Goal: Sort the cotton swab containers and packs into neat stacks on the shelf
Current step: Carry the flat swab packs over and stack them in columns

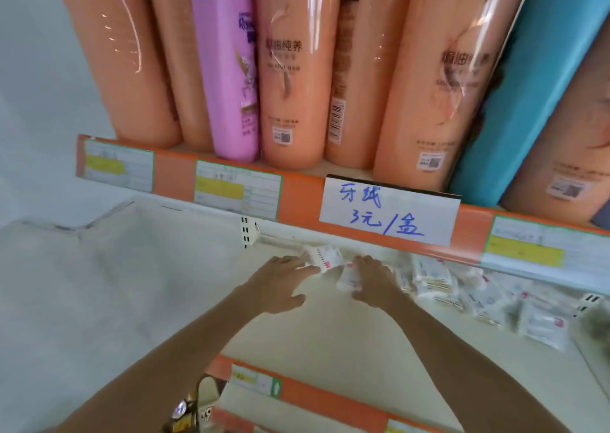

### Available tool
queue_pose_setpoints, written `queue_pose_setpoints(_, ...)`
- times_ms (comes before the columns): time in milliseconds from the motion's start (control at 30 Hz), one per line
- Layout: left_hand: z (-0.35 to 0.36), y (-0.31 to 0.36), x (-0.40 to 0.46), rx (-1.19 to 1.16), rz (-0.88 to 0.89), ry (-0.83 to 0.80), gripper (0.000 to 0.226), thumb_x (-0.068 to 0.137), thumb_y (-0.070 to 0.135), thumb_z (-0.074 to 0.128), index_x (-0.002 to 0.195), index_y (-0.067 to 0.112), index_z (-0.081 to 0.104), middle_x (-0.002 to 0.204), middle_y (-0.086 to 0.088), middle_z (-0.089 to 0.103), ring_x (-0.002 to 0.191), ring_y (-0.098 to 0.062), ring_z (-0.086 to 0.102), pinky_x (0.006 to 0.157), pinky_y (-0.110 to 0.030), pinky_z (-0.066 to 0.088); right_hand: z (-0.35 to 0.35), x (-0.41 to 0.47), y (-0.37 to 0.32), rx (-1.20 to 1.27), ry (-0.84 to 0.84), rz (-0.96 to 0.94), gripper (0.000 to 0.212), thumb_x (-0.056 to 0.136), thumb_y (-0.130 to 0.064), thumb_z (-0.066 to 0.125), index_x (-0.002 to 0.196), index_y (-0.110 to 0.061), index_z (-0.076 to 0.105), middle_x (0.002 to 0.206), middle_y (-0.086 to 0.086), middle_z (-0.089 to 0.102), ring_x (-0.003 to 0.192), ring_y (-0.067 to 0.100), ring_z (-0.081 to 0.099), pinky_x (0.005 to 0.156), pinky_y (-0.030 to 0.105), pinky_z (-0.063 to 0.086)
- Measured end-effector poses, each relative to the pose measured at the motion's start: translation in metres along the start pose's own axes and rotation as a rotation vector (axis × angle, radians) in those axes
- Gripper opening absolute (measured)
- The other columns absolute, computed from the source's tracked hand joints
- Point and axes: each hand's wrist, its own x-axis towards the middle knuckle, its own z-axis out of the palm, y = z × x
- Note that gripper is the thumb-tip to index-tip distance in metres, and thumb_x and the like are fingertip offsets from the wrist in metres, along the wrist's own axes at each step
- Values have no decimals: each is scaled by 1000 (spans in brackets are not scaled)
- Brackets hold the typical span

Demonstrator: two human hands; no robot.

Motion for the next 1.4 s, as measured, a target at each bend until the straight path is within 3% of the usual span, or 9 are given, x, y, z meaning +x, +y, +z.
queue_pose_setpoints(267, 32, -5, 87, -43, -65, 59, 74, 91, 42, 61, 153, 17, 29, 150, -6, 40, 140, -27, 38, 106, -39, 38, 2, -56, 0, 136, 12, 40, 88, 78, -36, 81, 150, -19, 34, 143, 4, 44, 129, 24, 46, 105, 34, 41)
queue_pose_setpoints(533, 56, 10, 85, -162, -75, 239, 48, 77, 38, 72, 120, 18, 63, 113, -3, 64, 107, -26, 60, 86, -36, 41, 23, -109, 9, 387, 23, 206, 82, 74, -51, 83, 141, -26, 43, 127, -3, 51, 110, 16, 53, 92, 26, 46)
queue_pose_setpoints(700, 72, 20, 39, -338, -31, 349, 40, 72, 43, 73, 102, 17, 67, 98, 2, 65, 89, -24, 65, 73, -32, 50, 34, -118, -4, 448, 121, 304, 70, 88, -59, 65, 143, -21, 44, 133, -3, 54, 119, 15, 51, 96, 24, 40)
queue_pose_setpoints(833, 75, 16, 5, -452, -116, 199, 66, 79, 61, 68, 134, 25, 53, 117, 3, 53, 103, -18, 59, 78, -30, 52, 33, -113, -12, 428, 101, 265, 68, 91, -55, 63, 147, -21, 42, 140, -6, 50, 129, 16, 44, 99, 23, 33)
queue_pose_setpoints(933, 72, 8, -14, -620, -25, 25, 84, 80, 67, 66, 151, 34, 34, 132, 8, 36, 110, -11, 56, 86, -24, 52, 33, -106, -26, 436, 6, 187, 71, 88, -56, 66, 148, -27, 41, 141, -11, 47, 133, 15, 42, 105, 26, 34)
queue_pose_setpoints(1033, 67, -2, -22, -648, 52, -41, 87, 82, 57, 70, 154, 34, 28, 139, 12, 33, 111, -7, 53, 86, -19, 50, 38, -101, -35, 456, -36, 146, 72, 86, -56, 70, 147, -29, 42, 141, -9, 50, 130, 15, 47, 106, 31, 39)
queue_pose_setpoints(1100, 68, -11, -20, -709, 40, -91, 89, 83, 48, 73, 156, 29, 26, 147, 9, 33, 123, -9, 52, 94, -24, 52, 35, -100, -38, 484, -60, 142, 73, 87, -51, 73, 148, -28, 42, 142, -8, 48, 129, 14, 47, 108, 30, 38)
queue_pose_setpoints(1200, 69, -19, -14, -845, -1, -202, 88, 83, 34, 80, 154, 24, 29, 148, 5, 39, 124, -9, 53, 98, -22, 50, 34, -100, -43, 531, -54, 142, 73, 87, -47, 74, 149, -25, 41, 146, -6, 47, 133, 14, 46, 112, 33, 38)
queue_pose_setpoints(1400, 80, -31, -14, -854, 12, -181, 83, 63, 44, 80, 137, 29, 46, 130, 11, 54, 110, -4, 60, 89, -26, 55, 40, -105, -51, 423, -50, 168, 88, 85, -52, 73, 153, -17, 31, 147, 1, 40, 134, 20, 38, 112, 34, 34)
